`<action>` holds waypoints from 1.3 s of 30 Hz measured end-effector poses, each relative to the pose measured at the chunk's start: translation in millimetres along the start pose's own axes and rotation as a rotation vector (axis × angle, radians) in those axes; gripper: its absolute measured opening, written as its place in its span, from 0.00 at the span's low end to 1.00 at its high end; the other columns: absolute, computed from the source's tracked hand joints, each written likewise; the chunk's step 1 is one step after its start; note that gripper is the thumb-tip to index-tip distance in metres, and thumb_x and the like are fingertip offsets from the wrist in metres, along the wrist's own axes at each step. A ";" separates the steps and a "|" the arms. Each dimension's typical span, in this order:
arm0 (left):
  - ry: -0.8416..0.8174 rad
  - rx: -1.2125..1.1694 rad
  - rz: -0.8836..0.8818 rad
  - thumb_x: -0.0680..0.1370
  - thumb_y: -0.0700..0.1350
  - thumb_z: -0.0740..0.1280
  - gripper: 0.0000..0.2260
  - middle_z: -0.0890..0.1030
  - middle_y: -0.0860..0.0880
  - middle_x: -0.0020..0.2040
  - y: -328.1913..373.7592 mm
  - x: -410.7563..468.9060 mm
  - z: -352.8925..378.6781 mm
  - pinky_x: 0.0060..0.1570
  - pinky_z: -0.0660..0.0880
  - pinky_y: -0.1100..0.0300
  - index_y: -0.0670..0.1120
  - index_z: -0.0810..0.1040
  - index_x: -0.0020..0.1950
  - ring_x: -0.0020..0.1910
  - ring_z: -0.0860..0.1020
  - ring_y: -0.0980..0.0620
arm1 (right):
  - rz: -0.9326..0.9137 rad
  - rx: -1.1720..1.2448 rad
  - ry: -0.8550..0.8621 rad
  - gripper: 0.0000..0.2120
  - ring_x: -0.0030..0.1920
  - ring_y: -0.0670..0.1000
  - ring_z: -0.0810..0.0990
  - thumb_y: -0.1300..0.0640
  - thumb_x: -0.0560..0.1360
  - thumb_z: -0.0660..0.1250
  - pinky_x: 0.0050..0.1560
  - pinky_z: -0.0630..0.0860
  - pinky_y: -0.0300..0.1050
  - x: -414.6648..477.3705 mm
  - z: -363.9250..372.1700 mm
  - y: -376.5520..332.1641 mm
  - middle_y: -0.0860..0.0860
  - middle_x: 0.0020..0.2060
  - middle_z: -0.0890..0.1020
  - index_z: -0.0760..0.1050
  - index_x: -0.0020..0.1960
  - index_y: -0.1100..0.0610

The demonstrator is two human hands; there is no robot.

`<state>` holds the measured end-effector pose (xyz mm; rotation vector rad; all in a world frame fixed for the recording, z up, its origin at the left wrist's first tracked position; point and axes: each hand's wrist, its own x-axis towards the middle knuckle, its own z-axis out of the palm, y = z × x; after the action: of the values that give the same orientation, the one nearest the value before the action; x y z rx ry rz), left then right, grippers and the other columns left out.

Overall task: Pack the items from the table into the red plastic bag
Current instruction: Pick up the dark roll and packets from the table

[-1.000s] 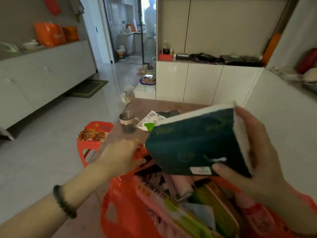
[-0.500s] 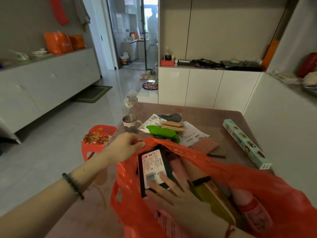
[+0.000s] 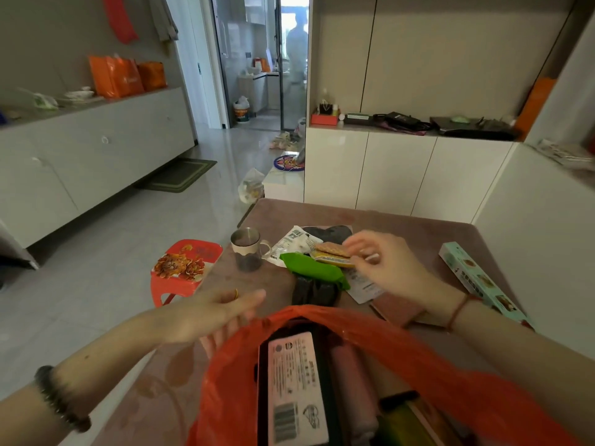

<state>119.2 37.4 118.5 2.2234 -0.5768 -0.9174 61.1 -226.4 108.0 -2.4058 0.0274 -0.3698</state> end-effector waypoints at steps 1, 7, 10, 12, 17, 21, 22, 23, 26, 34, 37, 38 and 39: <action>0.040 -0.025 -0.015 0.76 0.59 0.54 0.21 0.81 0.50 0.29 -2.3 13.4 -4.6 0.33 0.79 0.60 0.44 0.77 0.42 0.28 0.80 0.55 | 0.069 -0.054 -0.063 0.14 0.45 0.40 0.78 0.65 0.72 0.68 0.42 0.69 0.18 20.9 8.9 17.5 0.51 0.51 0.82 0.77 0.57 0.57; 0.183 -0.059 -0.044 0.77 0.58 0.57 0.23 0.81 0.45 0.54 -24.5 120.1 -1.4 0.51 0.77 0.55 0.44 0.72 0.64 0.50 0.81 0.48 | 0.184 -0.348 -0.476 0.32 0.65 0.56 0.71 0.49 0.68 0.73 0.62 0.69 0.46 78.3 104.2 82.7 0.55 0.66 0.72 0.67 0.68 0.56; 0.189 -0.085 -0.125 0.78 0.56 0.59 0.23 0.76 0.45 0.60 -32.2 166.5 20.4 0.53 0.73 0.57 0.42 0.70 0.66 0.57 0.76 0.48 | 0.185 -0.548 -0.566 0.39 0.66 0.59 0.66 0.45 0.66 0.74 0.63 0.67 0.52 80.5 135.2 91.1 0.57 0.66 0.68 0.61 0.70 0.56; 0.160 -0.137 -0.193 0.77 0.57 0.60 0.26 0.75 0.46 0.61 -39.5 192.6 37.3 0.49 0.71 0.59 0.40 0.68 0.67 0.54 0.74 0.50 | 0.161 -0.682 -0.612 0.47 0.67 0.62 0.62 0.46 0.64 0.75 0.63 0.68 0.55 76.0 148.8 91.7 0.59 0.67 0.64 0.52 0.74 0.56; 0.099 -0.549 -0.295 0.73 0.58 0.66 0.30 0.79 0.40 0.59 -51.0 219.5 71.1 0.42 0.79 0.61 0.36 0.72 0.64 0.51 0.79 0.50 | 0.207 -0.624 -0.461 0.41 0.66 0.57 0.64 0.50 0.66 0.73 0.58 0.73 0.51 64.9 160.5 95.2 0.56 0.65 0.67 0.54 0.71 0.57; 0.167 -0.967 -0.292 0.55 0.59 0.78 0.39 0.83 0.39 0.54 -52.0 215.4 73.1 0.56 0.78 0.47 0.38 0.77 0.59 0.51 0.82 0.42 | 0.176 -0.435 -0.250 0.39 0.64 0.55 0.65 0.45 0.66 0.69 0.60 0.68 0.48 56.7 147.7 79.4 0.53 0.63 0.69 0.57 0.70 0.57; 0.169 -1.028 -0.280 0.54 0.58 0.79 0.38 0.83 0.38 0.52 -51.3 211.7 72.6 0.54 0.79 0.47 0.38 0.78 0.57 0.50 0.82 0.41 | 0.151 -0.393 -0.239 0.39 0.64 0.55 0.65 0.44 0.66 0.68 0.61 0.67 0.47 54.4 144.0 74.8 0.53 0.63 0.69 0.58 0.70 0.57; 0.180 -1.070 -0.268 0.57 0.55 0.78 0.33 0.83 0.38 0.50 -51.6 207.4 71.3 0.50 0.80 0.48 0.38 0.78 0.56 0.47 0.82 0.42 | 0.133 -0.324 -0.248 0.36 0.62 0.53 0.65 0.42 0.68 0.67 0.61 0.66 0.46 53.6 139.2 71.2 0.52 0.62 0.70 0.60 0.70 0.56; 0.263 -1.114 -0.257 0.62 0.51 0.77 0.27 0.83 0.38 0.50 -63.5 194.0 65.4 0.53 0.78 0.48 0.38 0.78 0.55 0.48 0.81 0.43 | 0.130 -0.022 -0.188 0.18 0.48 0.48 0.74 0.44 0.75 0.62 0.48 0.70 0.43 64.9 116.7 72.7 0.51 0.49 0.80 0.76 0.57 0.56; 0.322 -1.327 -0.118 0.61 0.55 0.71 0.31 0.82 0.45 0.53 -85.7 167.8 44.4 0.61 0.73 0.50 0.45 0.75 0.61 0.54 0.79 0.47 | 0.321 -0.353 -0.411 0.37 0.67 0.56 0.68 0.42 0.69 0.69 0.65 0.69 0.51 101.3 150.5 125.8 0.56 0.67 0.69 0.60 0.70 0.58; 0.287 -1.423 -0.108 0.63 0.55 0.71 0.28 0.82 0.45 0.50 -84.3 158.5 42.6 0.51 0.77 0.51 0.45 0.74 0.60 0.49 0.80 0.46 | 0.561 -0.338 -0.402 0.52 0.67 0.59 0.68 0.32 0.62 0.69 0.66 0.69 0.55 113.1 169.5 141.6 0.58 0.68 0.68 0.54 0.73 0.61; 0.285 -1.431 -0.122 0.67 0.55 0.67 0.25 0.81 0.45 0.49 -83.8 155.6 40.9 0.51 0.75 0.52 0.46 0.73 0.61 0.49 0.79 0.46 | 0.639 -0.322 -0.439 0.57 0.66 0.59 0.69 0.28 0.56 0.69 0.65 0.70 0.56 117.2 170.5 145.6 0.58 0.68 0.69 0.56 0.72 0.62; 0.283 -1.429 -0.137 0.68 0.55 0.65 0.25 0.81 0.46 0.49 -84.4 152.4 38.9 0.53 0.73 0.53 0.46 0.72 0.61 0.50 0.78 0.47 | 0.700 -0.270 -0.489 0.61 0.65 0.59 0.71 0.25 0.50 0.69 0.64 0.71 0.55 117.6 170.5 149.1 0.58 0.67 0.71 0.59 0.71 0.62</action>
<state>202.8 -12.2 -31.2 1.0216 0.3431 -0.6753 232.0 -244.6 -80.7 -2.4907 0.7113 0.5723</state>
